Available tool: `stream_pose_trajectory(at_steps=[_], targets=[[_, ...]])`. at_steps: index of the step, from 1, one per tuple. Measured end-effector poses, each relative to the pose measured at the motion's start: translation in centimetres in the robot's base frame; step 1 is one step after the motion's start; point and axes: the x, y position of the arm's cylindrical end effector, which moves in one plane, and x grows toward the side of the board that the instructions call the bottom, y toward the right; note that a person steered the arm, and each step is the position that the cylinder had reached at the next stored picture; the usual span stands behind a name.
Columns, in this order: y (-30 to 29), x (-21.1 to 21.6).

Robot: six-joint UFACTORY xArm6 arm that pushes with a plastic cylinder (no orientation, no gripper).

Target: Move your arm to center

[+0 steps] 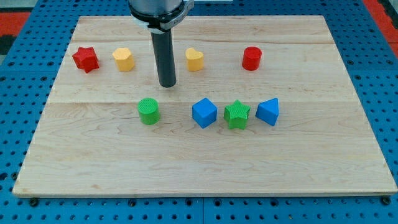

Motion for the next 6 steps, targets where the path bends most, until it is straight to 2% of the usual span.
stream_pose_trajectory(at_steps=[4,6], targets=[[0.6,0.0],[9.0,-2.1]])
